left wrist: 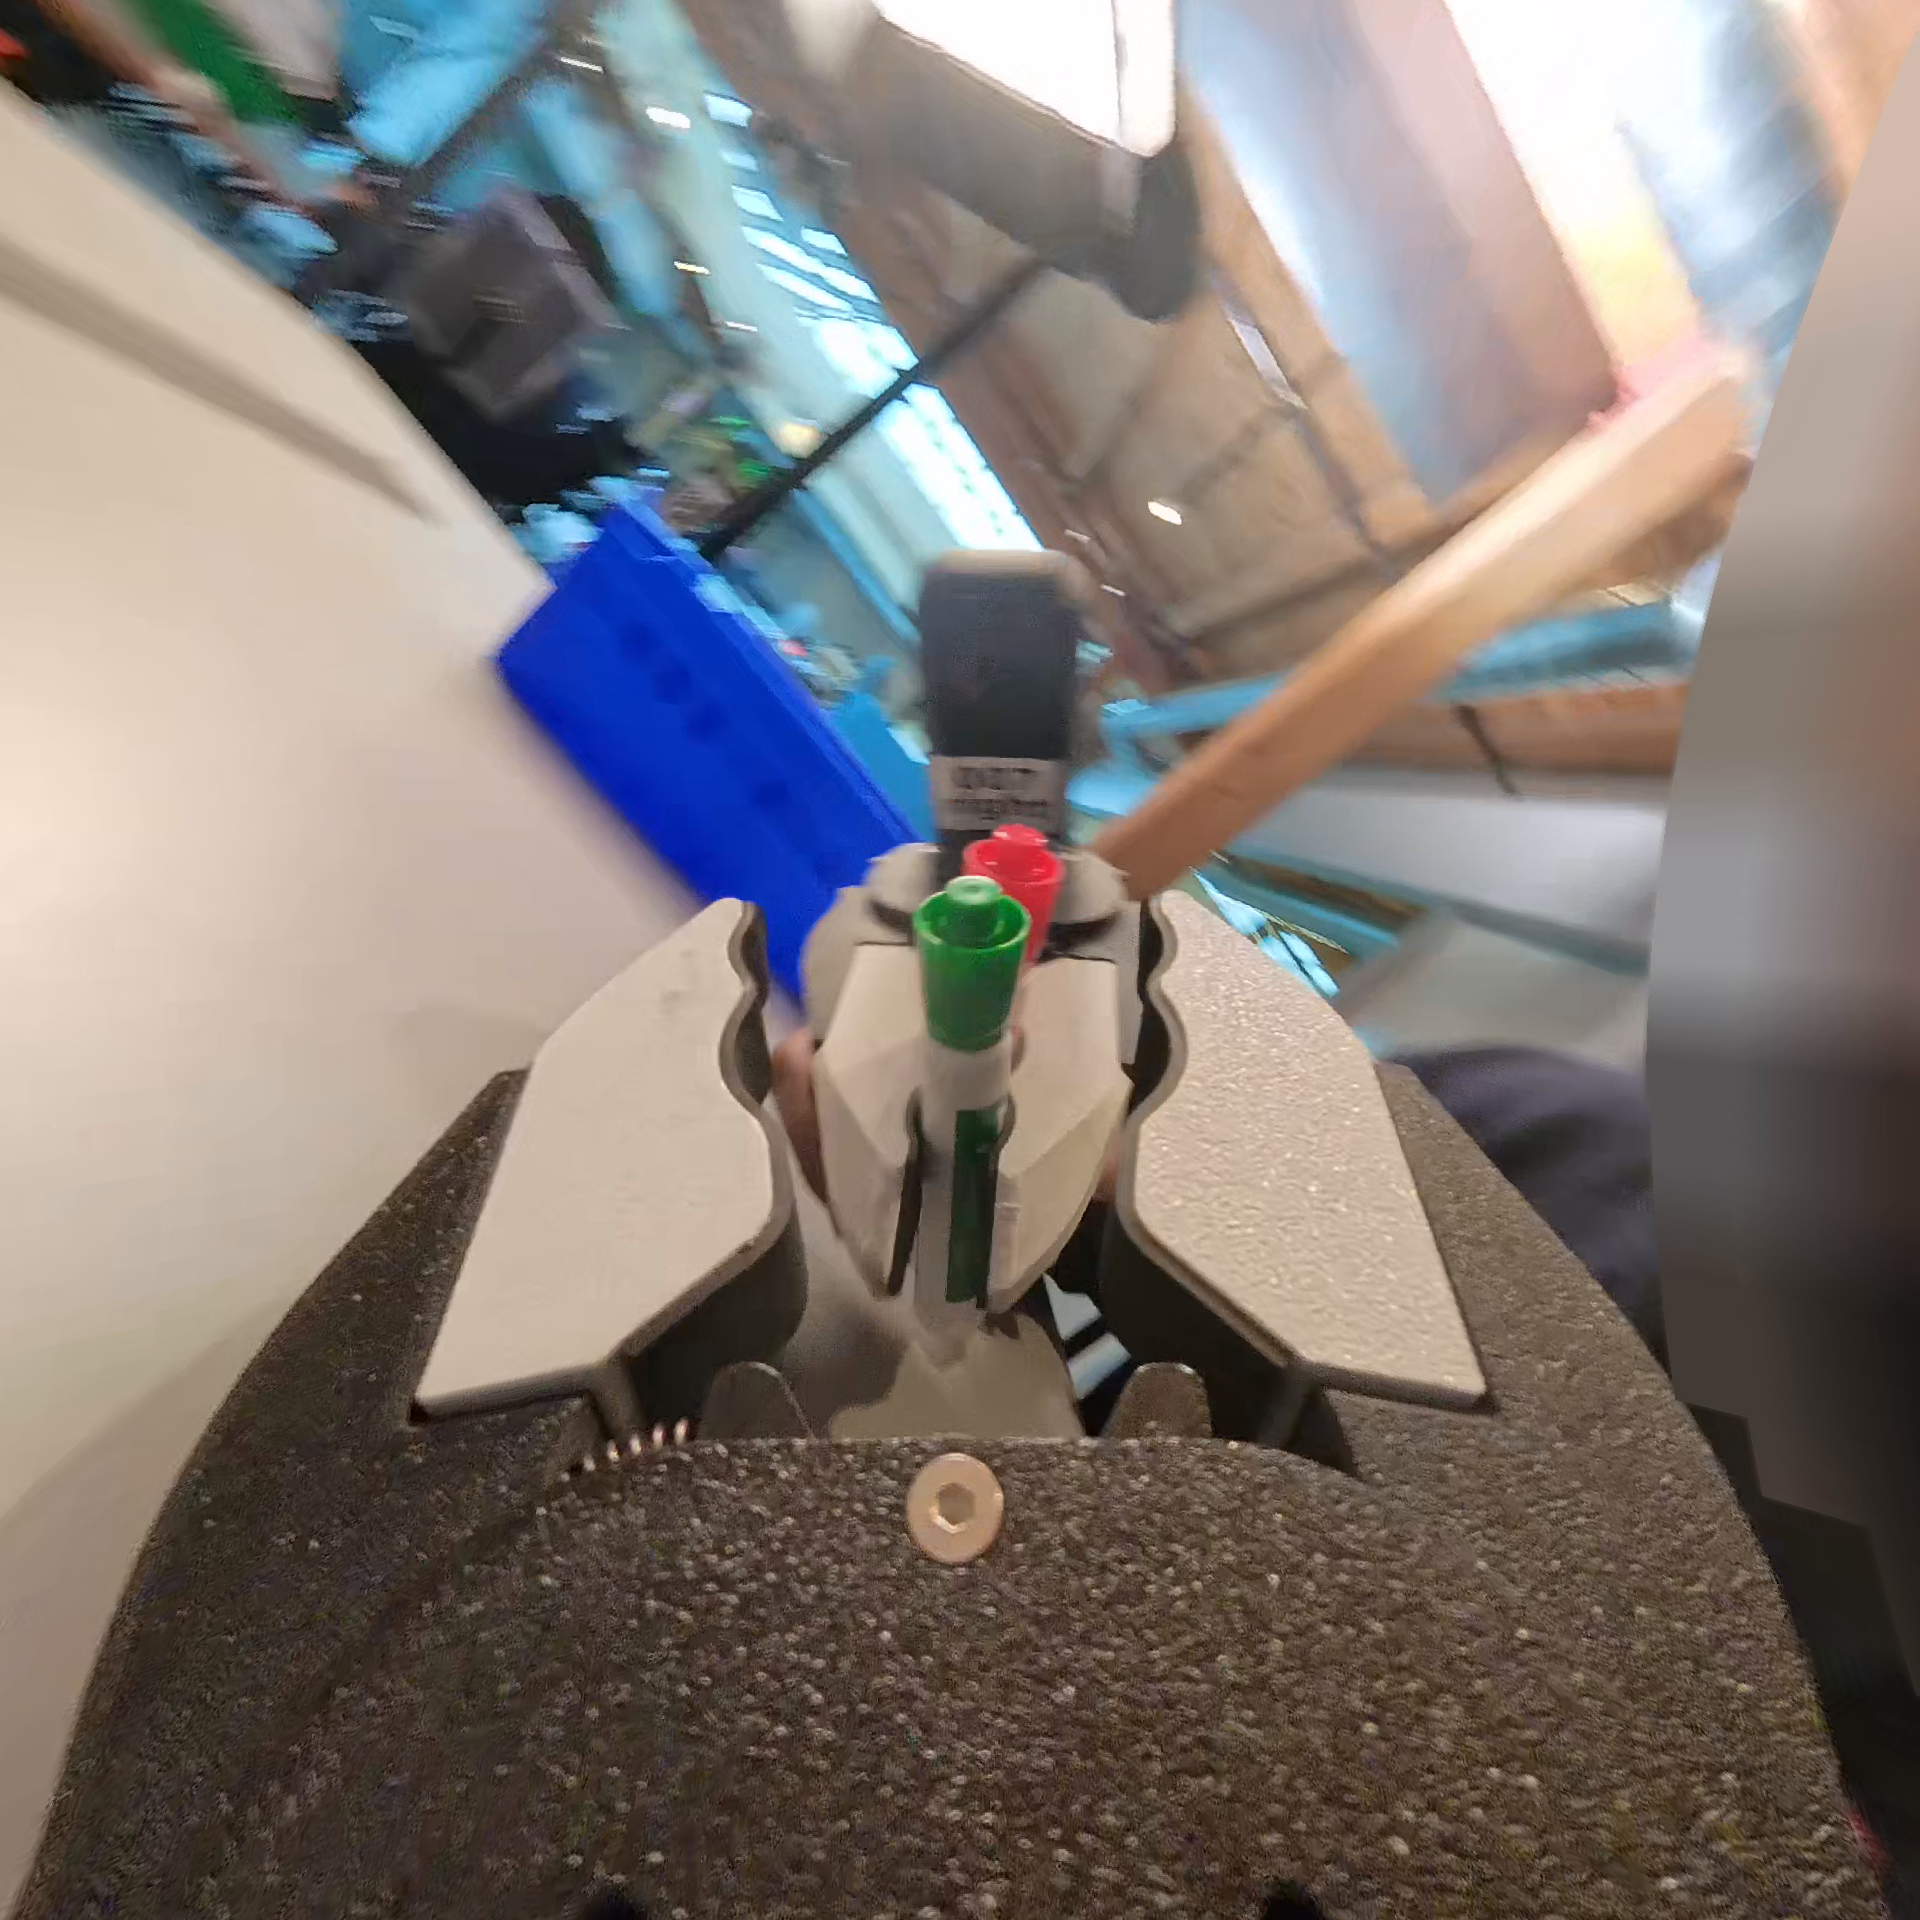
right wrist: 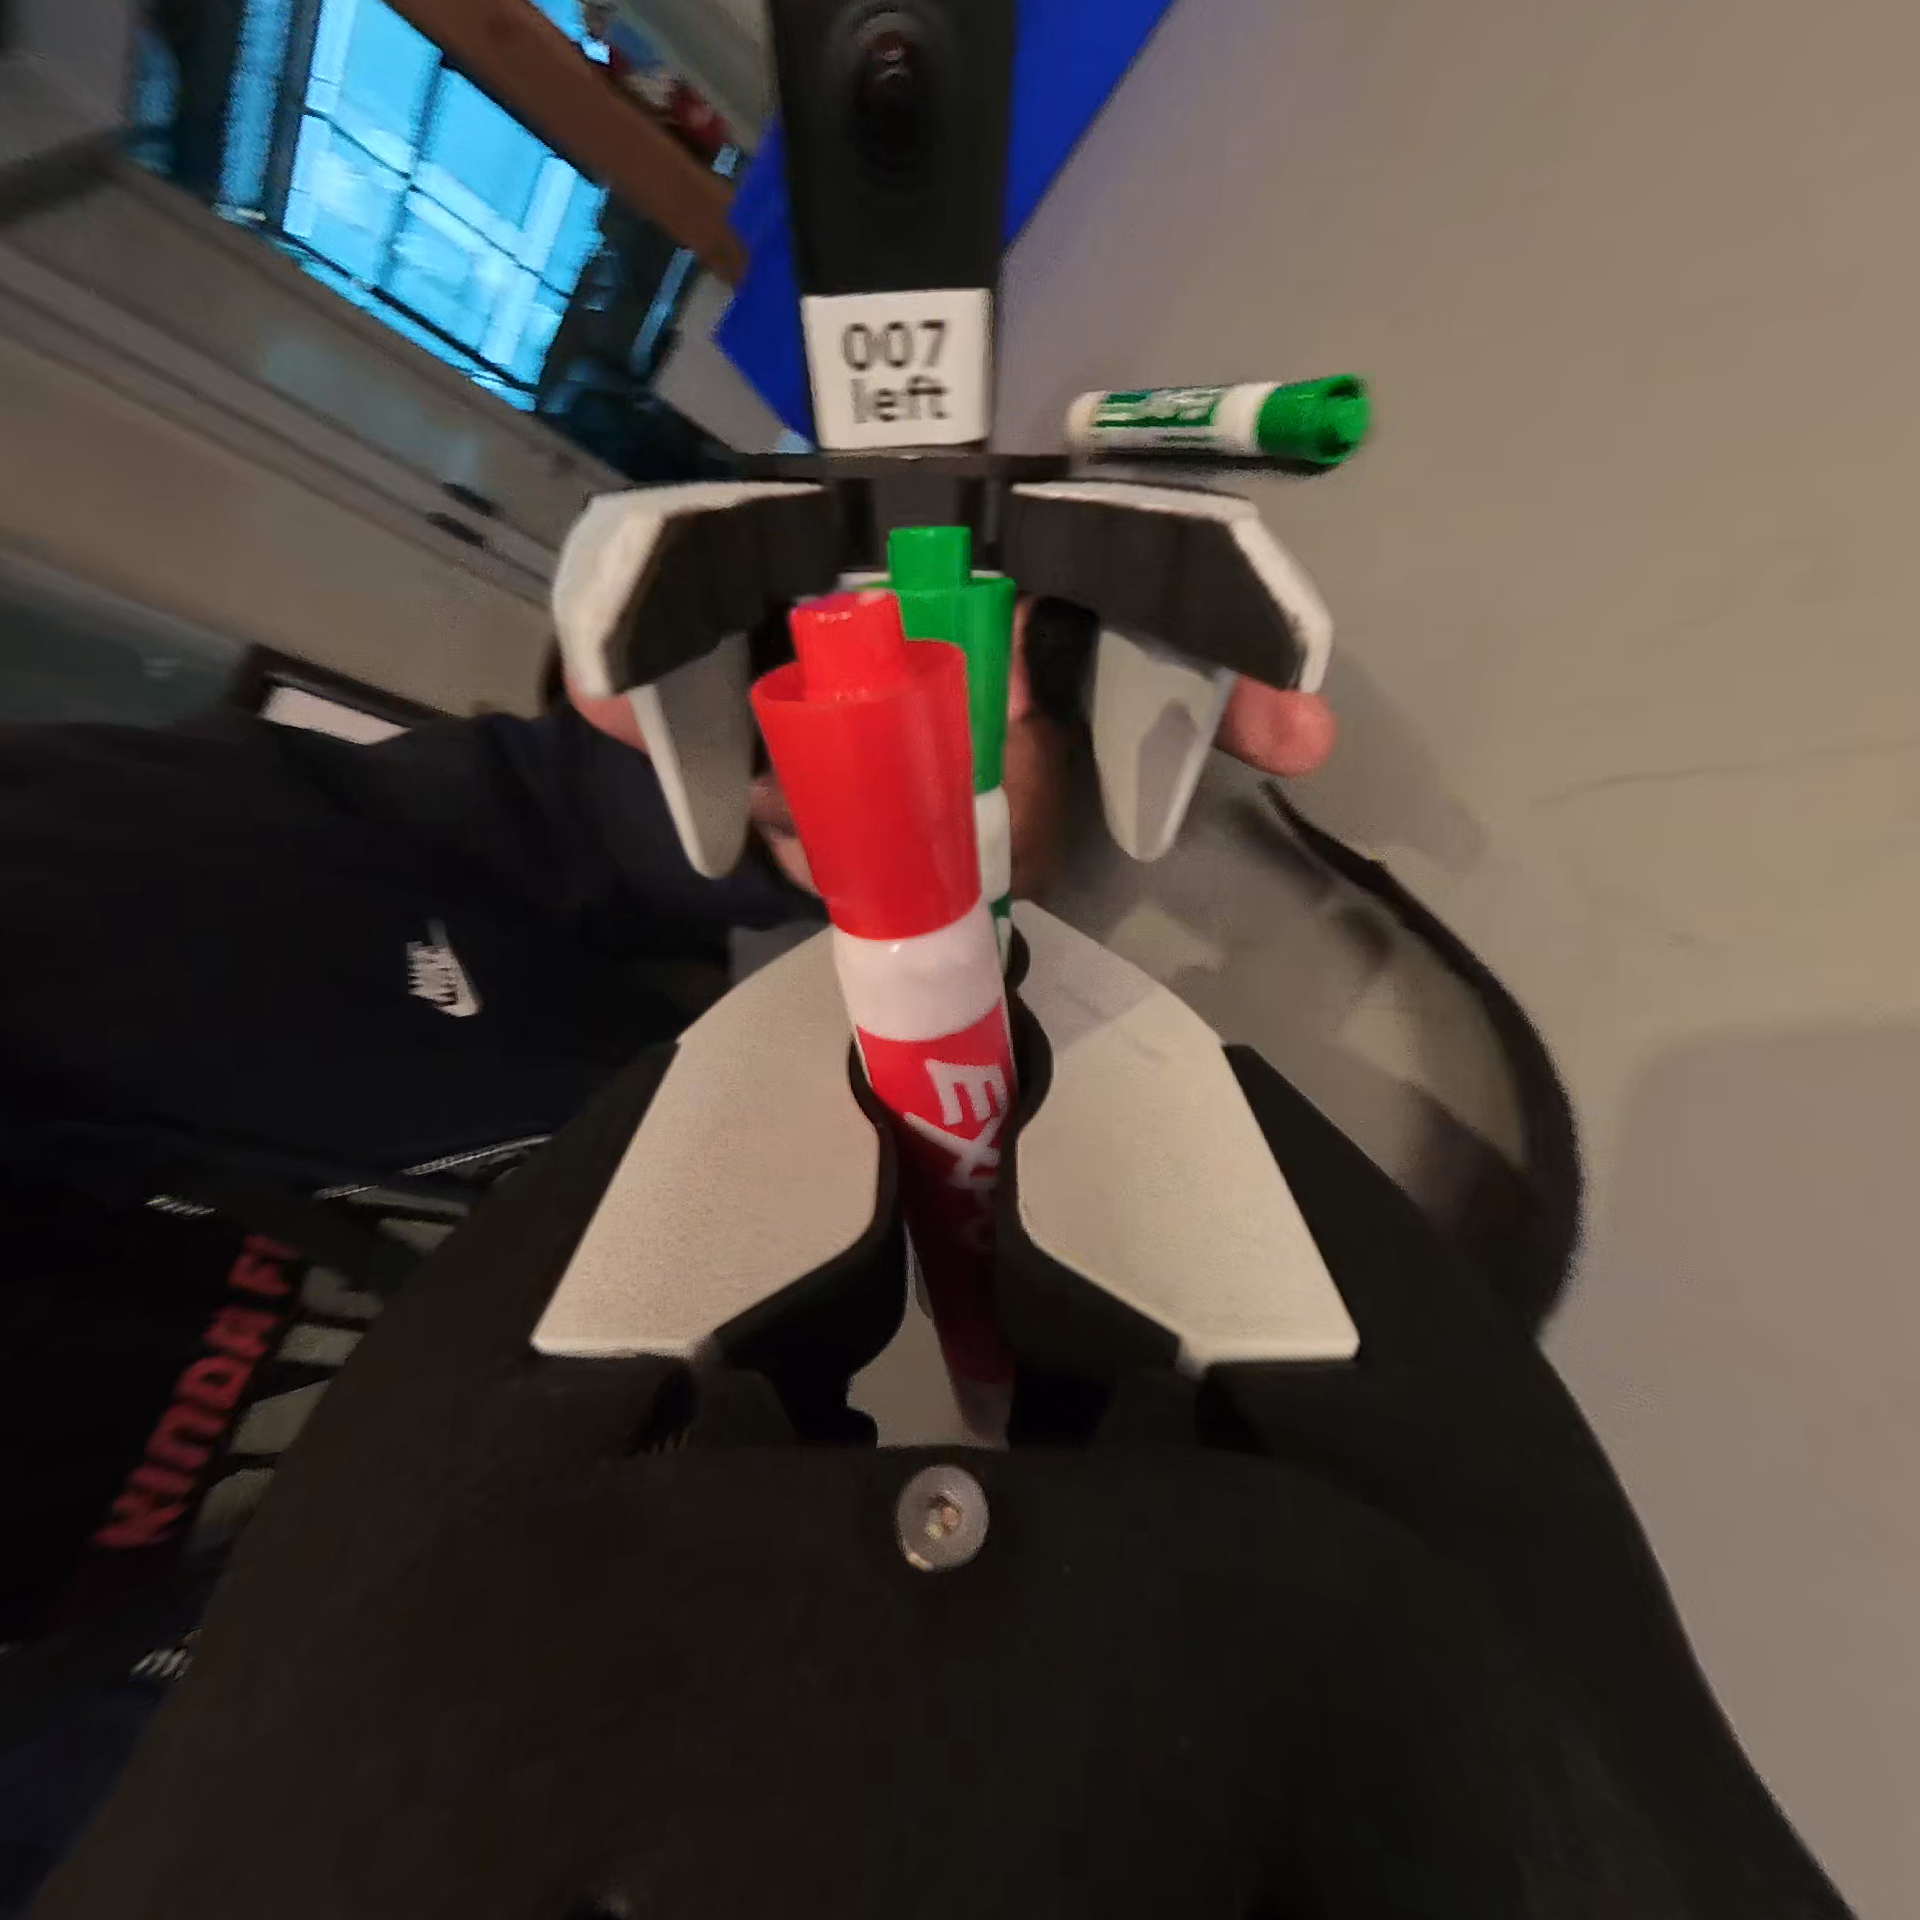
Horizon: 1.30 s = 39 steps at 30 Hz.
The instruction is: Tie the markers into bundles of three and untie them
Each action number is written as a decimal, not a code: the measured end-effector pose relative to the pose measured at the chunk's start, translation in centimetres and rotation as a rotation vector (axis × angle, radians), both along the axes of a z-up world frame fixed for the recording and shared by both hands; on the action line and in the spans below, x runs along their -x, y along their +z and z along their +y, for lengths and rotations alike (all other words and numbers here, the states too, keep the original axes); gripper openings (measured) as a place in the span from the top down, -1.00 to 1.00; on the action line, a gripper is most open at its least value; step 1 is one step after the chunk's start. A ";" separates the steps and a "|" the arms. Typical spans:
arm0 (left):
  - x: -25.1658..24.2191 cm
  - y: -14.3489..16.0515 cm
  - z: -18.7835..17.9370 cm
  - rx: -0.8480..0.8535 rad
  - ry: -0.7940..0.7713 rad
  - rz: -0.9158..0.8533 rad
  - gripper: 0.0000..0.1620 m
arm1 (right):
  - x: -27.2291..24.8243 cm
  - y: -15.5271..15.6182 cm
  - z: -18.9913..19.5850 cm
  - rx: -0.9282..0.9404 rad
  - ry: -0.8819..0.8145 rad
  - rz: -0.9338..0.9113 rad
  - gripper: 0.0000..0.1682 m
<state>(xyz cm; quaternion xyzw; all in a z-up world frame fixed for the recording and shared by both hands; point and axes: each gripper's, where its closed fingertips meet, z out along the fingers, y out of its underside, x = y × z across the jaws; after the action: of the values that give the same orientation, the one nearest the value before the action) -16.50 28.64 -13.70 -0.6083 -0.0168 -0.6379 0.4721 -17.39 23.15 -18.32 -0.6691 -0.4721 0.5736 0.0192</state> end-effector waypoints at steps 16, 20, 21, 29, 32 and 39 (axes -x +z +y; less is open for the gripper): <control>-2.1 -4.5 1.9 0.268 0.361 0.418 0.04 | -1.1 -4.6 6.0 -0.466 -0.170 -0.250 0.84; -2.6 -4.7 2.3 0.292 0.340 0.361 0.13 | -1.1 -4.8 6.0 -0.526 -0.162 -0.260 0.82; -2.6 -4.6 2.3 0.287 0.335 0.354 0.17 | -1.2 -4.8 6.0 -0.548 -0.160 -0.262 0.82; -2.6 -4.1 2.3 0.262 0.297 0.294 0.48 | -1.3 -4.6 6.1 -0.636 -0.155 -0.270 0.83; -2.9 -4.3 2.3 0.279 0.260 0.288 0.36 | -1.4 -4.8 6.1 -0.658 -0.153 -0.285 0.83; -3.0 -4.2 2.2 0.278 0.242 0.290 0.25 | -1.5 -4.7 6.5 -0.737 -0.158 -0.304 0.83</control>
<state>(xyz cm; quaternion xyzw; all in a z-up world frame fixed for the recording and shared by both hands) -13.48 30.89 -17.90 -0.7462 -0.1095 -0.4742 0.4542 -15.88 29.68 -23.06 -0.7290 -0.5905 0.2573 0.2318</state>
